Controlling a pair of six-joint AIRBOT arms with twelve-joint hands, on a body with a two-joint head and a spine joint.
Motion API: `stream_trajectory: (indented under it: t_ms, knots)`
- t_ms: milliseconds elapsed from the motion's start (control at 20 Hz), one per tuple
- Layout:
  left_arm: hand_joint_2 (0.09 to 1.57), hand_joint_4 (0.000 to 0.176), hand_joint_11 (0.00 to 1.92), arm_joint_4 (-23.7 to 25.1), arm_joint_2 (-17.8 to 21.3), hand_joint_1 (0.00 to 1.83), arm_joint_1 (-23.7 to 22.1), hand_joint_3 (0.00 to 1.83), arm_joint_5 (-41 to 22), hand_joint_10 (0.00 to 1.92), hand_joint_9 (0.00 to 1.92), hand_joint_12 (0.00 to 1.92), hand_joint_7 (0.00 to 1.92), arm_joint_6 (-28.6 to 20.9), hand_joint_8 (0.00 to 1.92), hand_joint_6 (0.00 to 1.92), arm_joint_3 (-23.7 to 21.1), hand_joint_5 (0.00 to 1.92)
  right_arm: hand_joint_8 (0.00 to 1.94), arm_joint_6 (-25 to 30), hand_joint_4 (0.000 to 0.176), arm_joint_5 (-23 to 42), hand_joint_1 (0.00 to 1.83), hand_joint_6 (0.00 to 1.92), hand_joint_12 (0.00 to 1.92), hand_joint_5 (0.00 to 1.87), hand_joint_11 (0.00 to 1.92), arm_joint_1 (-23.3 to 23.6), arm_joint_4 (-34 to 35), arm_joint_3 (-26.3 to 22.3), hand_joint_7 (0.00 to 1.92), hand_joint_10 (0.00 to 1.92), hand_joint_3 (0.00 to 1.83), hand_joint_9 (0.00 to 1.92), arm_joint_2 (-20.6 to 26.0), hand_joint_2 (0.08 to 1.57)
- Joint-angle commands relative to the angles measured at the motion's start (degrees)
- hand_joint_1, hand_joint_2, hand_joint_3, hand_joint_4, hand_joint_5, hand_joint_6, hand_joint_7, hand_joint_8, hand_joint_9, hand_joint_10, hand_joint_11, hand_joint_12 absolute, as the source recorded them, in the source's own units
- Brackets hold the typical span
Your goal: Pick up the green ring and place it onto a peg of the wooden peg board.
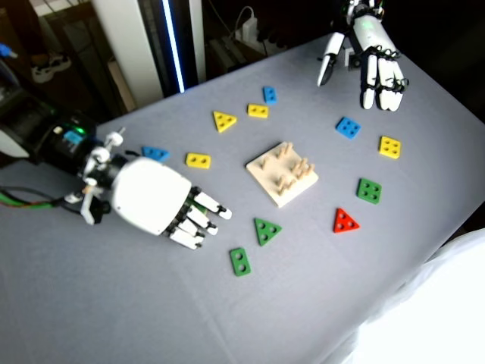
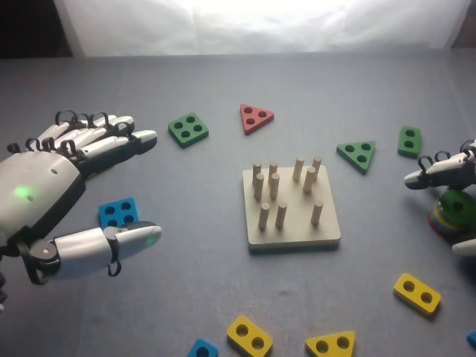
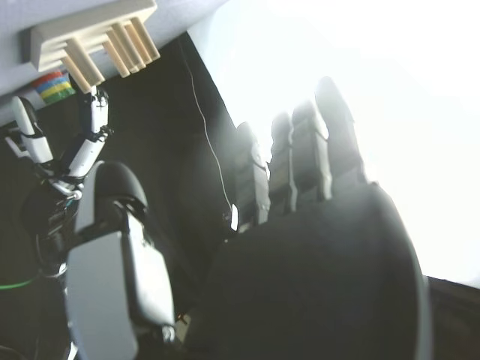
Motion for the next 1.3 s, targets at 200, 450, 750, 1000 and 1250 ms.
stream_trajectory:
  t_ms: [200,450,750,1000,1250]
  knots:
    - [1.07,0.062,0.00,1.2,-0.4,0.61,-0.1,0.00,-7.3,0.00,0.22,0.47,0.25,-0.8,0.00,0.00,0.0,0.43,0.02,-0.6,0.061,2.5,1.02,0.01,1.22,0.67,0.48,1.2,0.7,1.3,0.78,0.06,0.00,0.90,-1.0,1.00]
    - [1.07,0.061,0.00,1.2,-0.4,0.62,0.0,0.00,-7.4,0.00,0.22,0.45,0.25,-1.3,0.00,0.00,0.0,0.47,0.02,-1.0,0.048,1.7,1.09,0.01,1.24,0.73,0.46,1.6,0.7,1.7,0.85,0.05,0.00,0.93,-1.3,1.00]
    - [1.08,0.057,0.00,1.0,-0.4,0.61,0.2,0.00,-7.6,0.01,0.21,0.51,0.25,-1.5,0.00,0.00,0.0,0.48,0.73,-1.0,0.000,1.6,1.32,0.00,1.30,0.86,0.59,1.6,0.7,1.7,1.02,0.13,0.00,1.02,-1.4,1.09]
    - [1.06,0.059,0.00,1.0,-0.4,0.67,0.2,0.00,-7.7,0.00,0.19,0.47,0.23,-1.7,0.00,0.00,0.0,0.49,0.99,-1.0,0.000,1.6,1.37,0.79,1.42,0.98,0.80,1.6,0.7,1.7,0.97,1.19,0.00,1.00,-1.4,1.10]
    - [1.04,0.061,0.00,1.0,-0.4,0.71,0.3,0.00,-7.7,0.00,0.22,0.53,0.26,-1.7,0.00,0.00,0.0,0.51,0.90,-1.0,0.000,3.5,1.39,0.76,1.22,1.06,0.90,3.1,-0.7,0.5,0.99,1.14,0.00,1.02,-1.3,1.08]
